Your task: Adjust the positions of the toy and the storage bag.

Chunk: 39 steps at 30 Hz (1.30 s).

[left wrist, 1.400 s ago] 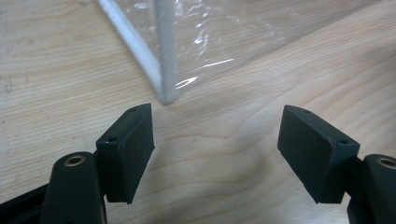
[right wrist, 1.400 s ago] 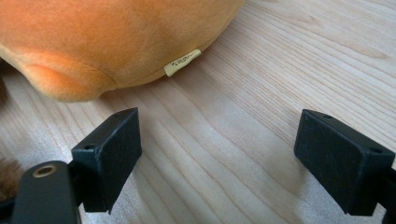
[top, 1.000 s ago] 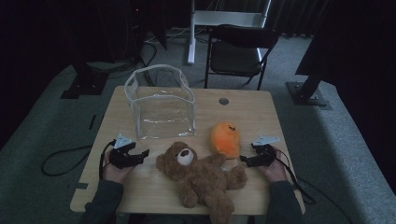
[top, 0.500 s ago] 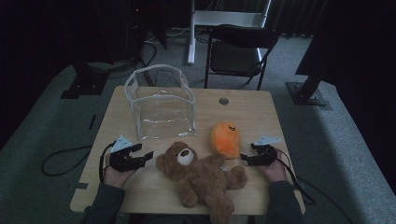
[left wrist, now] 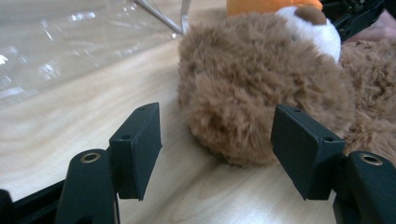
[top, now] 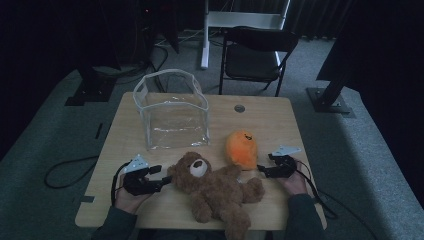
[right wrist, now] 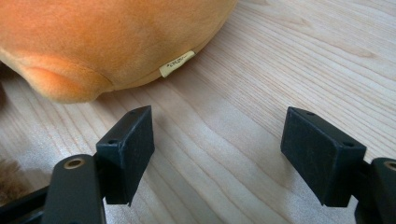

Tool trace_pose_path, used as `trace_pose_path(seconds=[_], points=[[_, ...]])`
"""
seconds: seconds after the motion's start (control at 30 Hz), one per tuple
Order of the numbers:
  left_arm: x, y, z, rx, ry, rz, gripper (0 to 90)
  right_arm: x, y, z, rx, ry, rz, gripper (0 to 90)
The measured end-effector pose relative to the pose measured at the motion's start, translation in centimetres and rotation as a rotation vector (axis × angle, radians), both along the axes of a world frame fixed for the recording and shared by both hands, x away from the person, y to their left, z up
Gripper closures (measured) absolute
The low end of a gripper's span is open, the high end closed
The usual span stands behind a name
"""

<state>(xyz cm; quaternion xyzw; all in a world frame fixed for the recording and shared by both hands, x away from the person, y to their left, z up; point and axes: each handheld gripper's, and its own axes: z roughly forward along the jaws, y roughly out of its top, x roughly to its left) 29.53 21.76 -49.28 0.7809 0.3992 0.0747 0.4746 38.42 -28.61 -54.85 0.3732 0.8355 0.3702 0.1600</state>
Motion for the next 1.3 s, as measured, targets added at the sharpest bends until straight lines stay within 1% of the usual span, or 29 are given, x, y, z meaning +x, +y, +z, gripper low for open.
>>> trace_pose_path(seconds=[0.03, 0.07, 0.1, 0.17, 0.2, 0.23, 0.27, 0.3, 0.33, 0.37, 0.4, 0.5, 0.67, 0.87, 0.9, 1.0, 1.1, 1.13, 1.17, 1.2, 1.3], points=[[0.0, -0.1, -0.2, -0.013, 0.012, -0.004, 34.0, 0.0, 0.0, 0.0, 0.0, 0.0, 0.0, 24.7], [0.2, -0.4, -0.5, -0.033, 0.034, -0.024, 33.9, 0.0, 0.0, 0.0, 0.001, -0.001, -0.001, 24.7], [0.2, -0.4, -0.5, -0.033, 0.034, -0.024, 34.0, 0.0, 0.0, 0.0, 0.001, -0.001, -0.001, 24.7], [0.3, -0.9, -0.6, -0.046, 0.047, -0.041, 34.0, 0.0, 0.0, 0.0, 0.002, -0.001, -0.002, 24.7], [0.4, -1.1, -0.6, -0.048, 0.053, -0.044, 36.1, 0.0, 0.0, 0.0, 0.001, -0.001, -0.001, 24.7], [0.6, -1.2, -0.7, -0.047, 0.057, -0.043, 41.7, 0.0, 0.0, 0.0, 0.002, -0.001, -0.002, 24.7], [0.7, -1.2, -0.7, -0.049, 0.065, -0.043, 53.5, 0.0, 0.0, 0.0, 0.001, -0.001, -0.001, 24.7], [0.8, -1.2, -0.7, -0.054, 0.07, -0.043, 58.6, 0.0, 0.0, 0.0, 0.001, -0.001, -0.002, 24.7], [0.9, -1.1, -0.8, -0.064, 0.082, -0.053, 58.6, 0.0, 0.0, 0.0, 0.001, -0.001, -0.002, 24.7], [0.9, -1.1, -0.7, -0.076, 0.082, -0.054, 71.9, 0.0, 0.0, 0.0, 0.002, -0.001, -0.002, 24.7], [0.9, -1.1, -0.7, -0.073, 0.076, -0.054, 71.9, 0.0, 0.0, 0.0, 0.002, -0.001, -0.002, 24.7], [0.8, -1.2, -0.5, -0.057, 0.062, -0.048, 84.4, 0.0, 0.0, 0.0, 0.001, -0.002, -0.001, 24.7], [0.9, -0.9, -0.3, -0.028, 0.059, -0.041, 85.6, 0.0, 0.0, 0.0, 0.001, -0.002, -0.001, 24.7], [1.7, 1.0, 0.1, 0.0, 0.045, 0.024, 85.5, 0.0, 0.0, 0.0, 0.001, -0.002, -0.001, 24.7], [2.0, 1.4, 0.2, 0.006, 0.043, 0.038, 85.5, 0.0, 0.0, 0.0, 0.001, -0.002, -0.001, 24.7], [3.1, 2.1, 0.3, 0.023, 0.04, 0.054, 85.5, 0.0, 0.0, 0.0, 0.001, -0.001, -0.001, 24.7], [4.5, 2.5, 0.4, 0.045, 0.03, 0.064, 85.4, 0.0, 0.0, 0.0, 0.001, -0.002, -0.001, 24.7], [5.0, 2.6, 0.4, 0.049, 0.03, 0.066, 85.3, 0.0, 0.0, 0.0, 0.001, -0.001, -0.002, 24.7], [5.0, 2.6, 0.4, 0.049, 0.03, 0.066, 85.3, 0.0, 0.0, 0.0, 0.001, -0.001, -0.002, 24.7], [6.1, 2.6, 0.4, 0.058, 0.025, 0.074, 85.1, 0.0, 0.0, 0.0, 0.002, -0.001, -0.002, 24.8], [7.4, 2.3, 0.5, 0.079, 0.014, 0.085, 84.8, 0.0, 0.0, 0.0, 0.001, -0.004, 0.0, 24.7]])
